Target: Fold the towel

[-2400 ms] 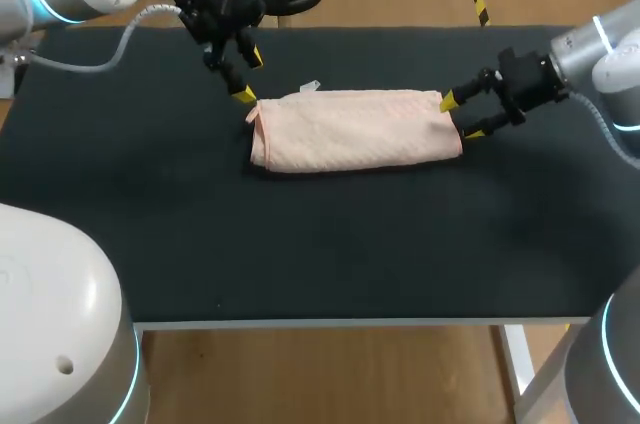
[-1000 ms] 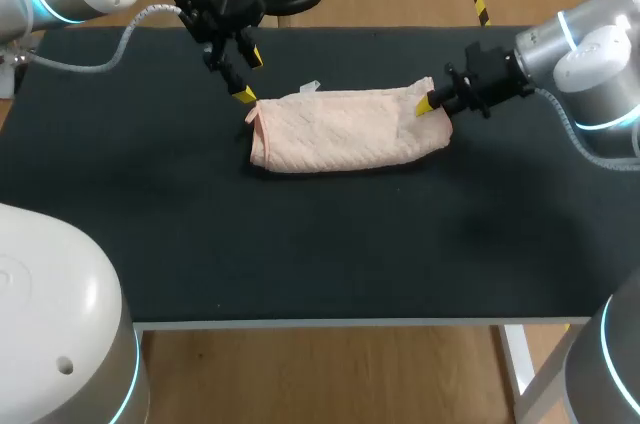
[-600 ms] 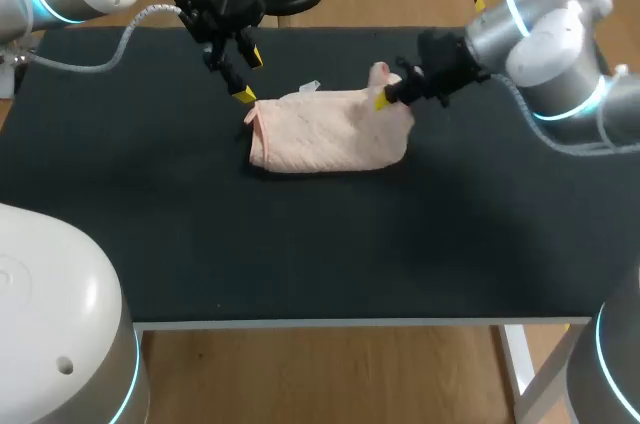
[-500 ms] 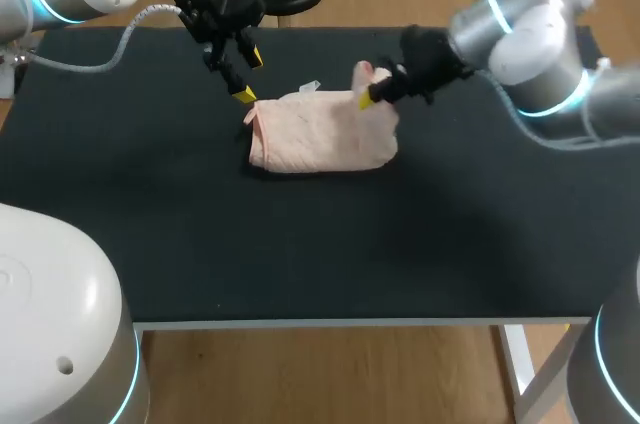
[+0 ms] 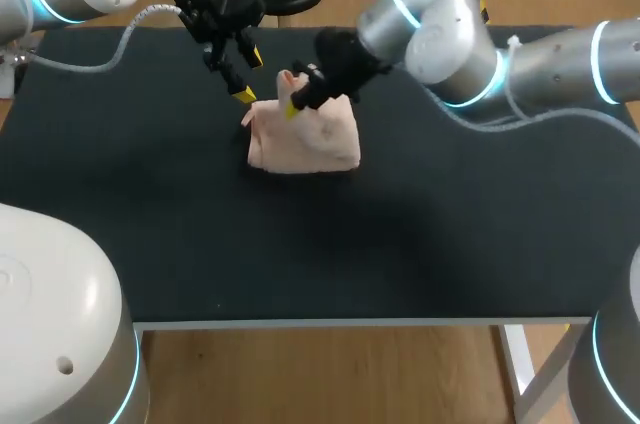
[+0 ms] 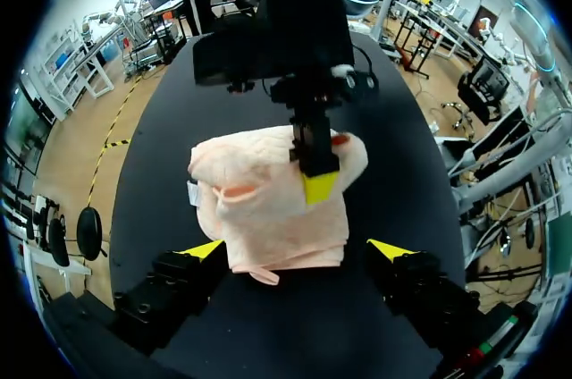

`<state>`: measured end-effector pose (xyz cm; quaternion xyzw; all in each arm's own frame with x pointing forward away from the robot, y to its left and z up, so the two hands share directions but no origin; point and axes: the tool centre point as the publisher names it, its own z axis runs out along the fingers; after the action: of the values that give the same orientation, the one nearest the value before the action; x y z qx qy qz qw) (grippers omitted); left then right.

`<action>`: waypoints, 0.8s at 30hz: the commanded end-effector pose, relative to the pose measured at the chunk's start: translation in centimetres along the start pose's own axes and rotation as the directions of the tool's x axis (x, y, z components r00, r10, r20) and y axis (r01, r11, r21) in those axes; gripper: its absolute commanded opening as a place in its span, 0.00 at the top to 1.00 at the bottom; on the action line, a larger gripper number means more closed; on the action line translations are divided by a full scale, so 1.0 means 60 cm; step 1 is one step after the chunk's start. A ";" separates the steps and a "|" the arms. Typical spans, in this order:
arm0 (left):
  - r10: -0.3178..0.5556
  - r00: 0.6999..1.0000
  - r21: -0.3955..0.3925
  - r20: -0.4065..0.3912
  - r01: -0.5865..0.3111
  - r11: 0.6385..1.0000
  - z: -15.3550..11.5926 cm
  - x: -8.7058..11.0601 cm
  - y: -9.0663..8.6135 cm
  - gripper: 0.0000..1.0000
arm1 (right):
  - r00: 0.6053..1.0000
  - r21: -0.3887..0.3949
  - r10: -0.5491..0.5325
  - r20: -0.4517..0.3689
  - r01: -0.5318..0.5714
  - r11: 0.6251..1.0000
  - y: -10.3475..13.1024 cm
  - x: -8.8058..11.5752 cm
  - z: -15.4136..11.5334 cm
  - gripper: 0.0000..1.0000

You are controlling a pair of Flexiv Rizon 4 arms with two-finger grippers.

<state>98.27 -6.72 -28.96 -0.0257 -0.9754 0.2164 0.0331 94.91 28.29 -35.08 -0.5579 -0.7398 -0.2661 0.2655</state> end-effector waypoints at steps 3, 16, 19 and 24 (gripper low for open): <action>0.001 1.000 0.001 -0.001 -0.001 1.000 0.001 -0.001 0.001 0.00 | 0.999 0.006 -0.014 0.043 0.014 1.000 0.011 0.018 0.043 0.62; 0.001 1.000 0.001 -0.001 -0.001 1.000 0.001 -0.001 0.001 0.00 | 0.993 0.003 -0.114 0.018 0.114 0.993 -0.032 0.055 -0.052 0.00; 0.001 1.000 0.001 -0.001 -0.001 1.000 0.001 -0.001 0.001 0.00 | 0.988 0.029 -0.151 0.026 0.150 0.988 -0.042 0.054 -0.086 0.00; 0.001 1.000 0.001 -0.001 -0.001 1.000 0.001 -0.001 0.001 0.00 | 0.984 0.010 -0.165 0.066 0.164 0.986 -0.039 0.026 -0.136 0.00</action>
<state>98.27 -6.71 -28.96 -0.0259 -0.9754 0.2166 0.0331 93.13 26.61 -31.48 -0.4996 -0.7928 -0.2670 0.2249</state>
